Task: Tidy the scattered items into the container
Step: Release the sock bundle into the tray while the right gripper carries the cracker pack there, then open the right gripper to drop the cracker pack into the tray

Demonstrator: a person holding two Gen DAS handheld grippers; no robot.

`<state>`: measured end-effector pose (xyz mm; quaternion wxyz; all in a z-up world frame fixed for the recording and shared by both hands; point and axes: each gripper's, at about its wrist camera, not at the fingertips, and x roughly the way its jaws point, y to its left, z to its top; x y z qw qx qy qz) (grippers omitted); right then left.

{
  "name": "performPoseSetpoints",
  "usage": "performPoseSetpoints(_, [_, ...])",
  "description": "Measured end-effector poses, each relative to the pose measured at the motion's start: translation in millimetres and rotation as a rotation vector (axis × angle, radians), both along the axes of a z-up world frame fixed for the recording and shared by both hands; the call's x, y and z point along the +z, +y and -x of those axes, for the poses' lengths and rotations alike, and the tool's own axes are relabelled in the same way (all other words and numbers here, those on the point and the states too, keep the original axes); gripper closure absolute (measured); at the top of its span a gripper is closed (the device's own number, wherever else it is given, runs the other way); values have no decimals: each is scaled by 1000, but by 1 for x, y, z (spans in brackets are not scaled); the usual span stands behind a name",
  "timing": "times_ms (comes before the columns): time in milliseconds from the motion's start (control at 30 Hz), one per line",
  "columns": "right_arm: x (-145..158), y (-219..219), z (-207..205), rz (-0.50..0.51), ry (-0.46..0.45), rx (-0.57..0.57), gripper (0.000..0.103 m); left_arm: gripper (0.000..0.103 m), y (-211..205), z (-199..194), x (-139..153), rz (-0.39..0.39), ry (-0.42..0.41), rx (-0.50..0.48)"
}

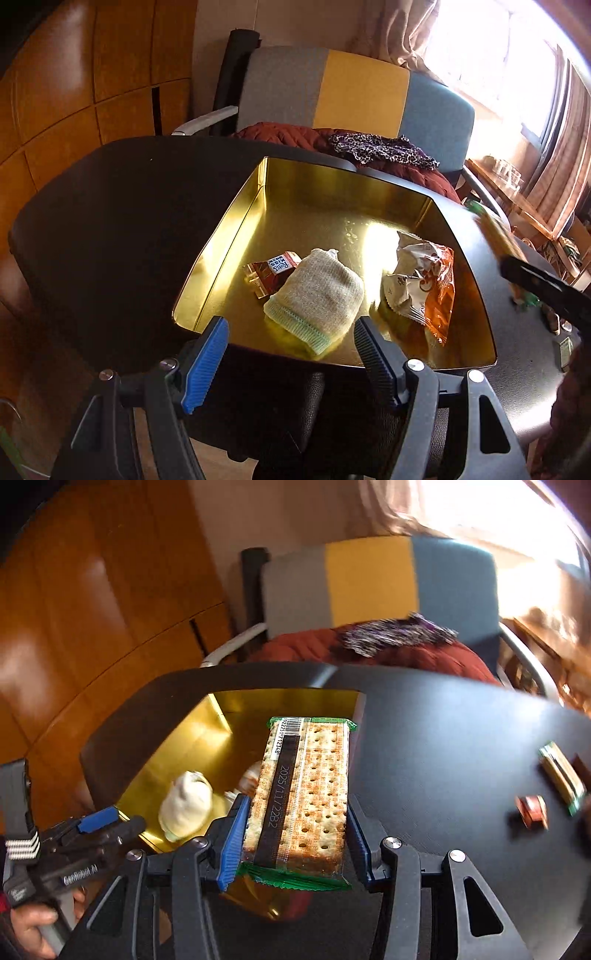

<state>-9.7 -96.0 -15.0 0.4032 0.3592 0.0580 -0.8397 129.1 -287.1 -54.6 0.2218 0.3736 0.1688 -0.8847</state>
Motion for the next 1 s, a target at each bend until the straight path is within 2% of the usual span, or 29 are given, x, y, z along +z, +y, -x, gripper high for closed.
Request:
performPoseSetpoints(267, [-20, -98, -1, -133, -22, 132, 53, 31, -13, -7, -7, -38, 2, 26])
performPoseSetpoints(467, [-43, -123, 4, -194, -77, 148, 52, 31, -21, -12, -12, -54, 2, 46])
performPoseSetpoints(733, [-40, -108, 6, -143, -114, 129, 52, 31, -19, -12, -9, -54, 11, 42])
performPoseSetpoints(867, [-30, -76, 4, -52, -145, 85, 49, 31, -4, -5, -3, -40, 10, -3])
performPoseSetpoints(1000, [-18, -22, 5, 21, -135, -4, 44, 31, 11, 2, 2, -27, 8, -47])
